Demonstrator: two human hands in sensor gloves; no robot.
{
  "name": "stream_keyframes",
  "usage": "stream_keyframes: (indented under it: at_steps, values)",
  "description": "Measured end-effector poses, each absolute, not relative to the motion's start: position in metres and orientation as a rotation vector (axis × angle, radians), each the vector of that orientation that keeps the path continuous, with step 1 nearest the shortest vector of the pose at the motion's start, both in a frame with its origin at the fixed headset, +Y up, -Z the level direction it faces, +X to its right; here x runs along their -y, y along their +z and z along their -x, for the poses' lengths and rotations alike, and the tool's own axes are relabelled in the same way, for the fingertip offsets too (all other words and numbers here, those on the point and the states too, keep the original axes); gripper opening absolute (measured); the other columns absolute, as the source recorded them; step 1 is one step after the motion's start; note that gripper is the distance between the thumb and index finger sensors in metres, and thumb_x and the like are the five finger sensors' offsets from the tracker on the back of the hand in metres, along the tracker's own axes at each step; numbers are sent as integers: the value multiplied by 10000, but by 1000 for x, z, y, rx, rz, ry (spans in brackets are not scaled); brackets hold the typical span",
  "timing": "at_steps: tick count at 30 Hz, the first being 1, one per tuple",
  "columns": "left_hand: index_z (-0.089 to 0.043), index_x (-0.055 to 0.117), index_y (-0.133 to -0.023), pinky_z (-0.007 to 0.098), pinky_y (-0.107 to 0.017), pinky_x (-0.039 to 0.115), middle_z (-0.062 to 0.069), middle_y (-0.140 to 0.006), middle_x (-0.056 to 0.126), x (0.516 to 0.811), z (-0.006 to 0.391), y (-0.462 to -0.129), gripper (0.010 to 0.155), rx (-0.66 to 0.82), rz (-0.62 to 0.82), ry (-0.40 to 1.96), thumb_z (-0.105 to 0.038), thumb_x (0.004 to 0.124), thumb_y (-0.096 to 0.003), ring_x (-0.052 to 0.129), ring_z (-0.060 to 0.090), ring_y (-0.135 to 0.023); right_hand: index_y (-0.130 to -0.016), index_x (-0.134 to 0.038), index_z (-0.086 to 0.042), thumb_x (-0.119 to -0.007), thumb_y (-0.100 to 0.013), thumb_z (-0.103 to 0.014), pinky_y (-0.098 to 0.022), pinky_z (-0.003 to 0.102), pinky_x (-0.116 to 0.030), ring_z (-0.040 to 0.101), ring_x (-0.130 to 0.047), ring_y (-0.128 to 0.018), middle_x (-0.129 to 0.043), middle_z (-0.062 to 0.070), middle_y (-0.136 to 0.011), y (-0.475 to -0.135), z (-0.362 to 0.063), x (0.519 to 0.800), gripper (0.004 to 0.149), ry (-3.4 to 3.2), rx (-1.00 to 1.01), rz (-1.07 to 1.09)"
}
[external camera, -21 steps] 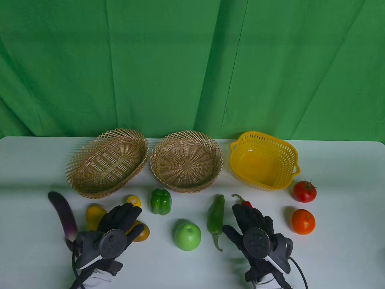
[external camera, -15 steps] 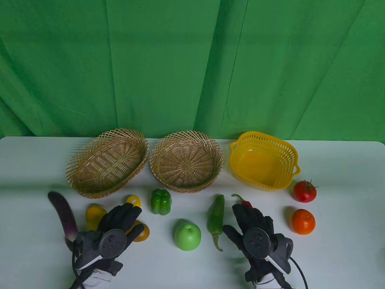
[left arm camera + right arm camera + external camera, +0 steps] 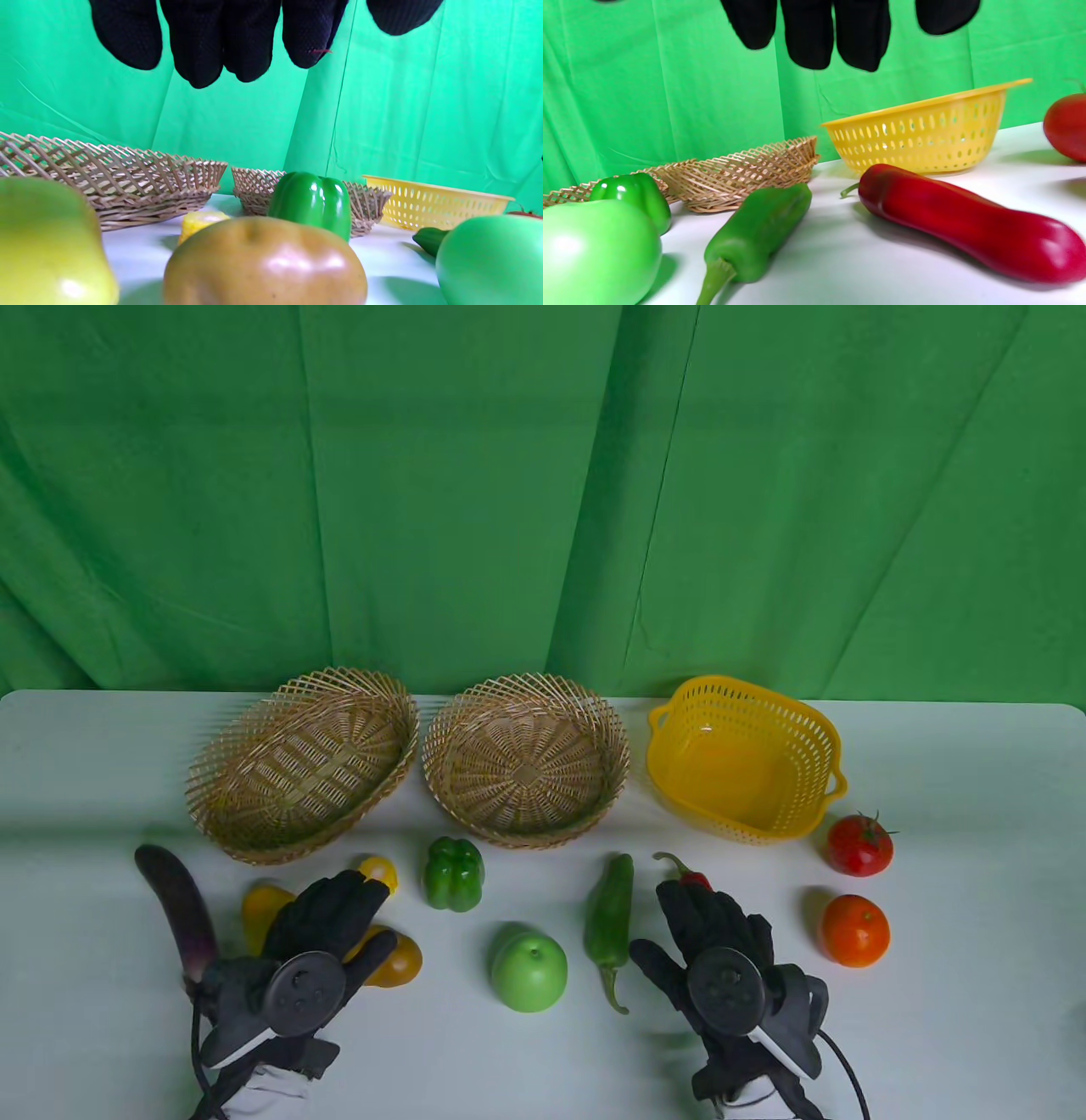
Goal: Place 10 objects into 3 containers, with green background
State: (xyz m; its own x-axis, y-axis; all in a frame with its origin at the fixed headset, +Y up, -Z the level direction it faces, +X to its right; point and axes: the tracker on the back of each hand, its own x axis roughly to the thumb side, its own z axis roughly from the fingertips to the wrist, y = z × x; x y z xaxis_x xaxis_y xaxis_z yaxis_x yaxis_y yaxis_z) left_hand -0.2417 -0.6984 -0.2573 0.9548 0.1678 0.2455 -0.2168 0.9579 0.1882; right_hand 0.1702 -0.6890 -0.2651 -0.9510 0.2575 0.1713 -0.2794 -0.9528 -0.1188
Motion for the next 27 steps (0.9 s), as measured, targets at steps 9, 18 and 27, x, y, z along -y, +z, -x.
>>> stream_keyframes:
  at_steps: [9, 18, 27]
  values:
    - [-327, 595, -1145, 610, -689, 662, 108, -1173, 703, 685, 277, -252, 642, 115, -304, 263, -623, 567, -576, 755, 384, -1056, -1158, -491, -255, -508, -522, -702, -750, 740, -439, 470, -594, -1066, -590, 149, -1203, -265, -170, 689, 778, 2846, 206, -227]
    - [-309, 584, -1155, 620, -690, 648, 128, -1187, 668, 702, 339, -246, 656, -143, -279, 226, -623, 563, -579, 720, 409, -1068, -1158, -491, -256, -507, -523, -702, -750, 740, -439, 470, -594, -1067, -589, 148, -1203, -264, -172, 687, 776, 2830, 219, -223]
    - [-242, 467, -1196, 642, -695, 611, 191, -1232, 509, 741, 368, -254, 725, -297, -100, 166, -622, 552, -584, 607, 467, -1097, -1159, -491, -255, -508, -523, -702, -751, 739, -438, 471, -594, -1066, -589, 149, -1203, -265, -175, 686, 777, 2820, 221, -216]
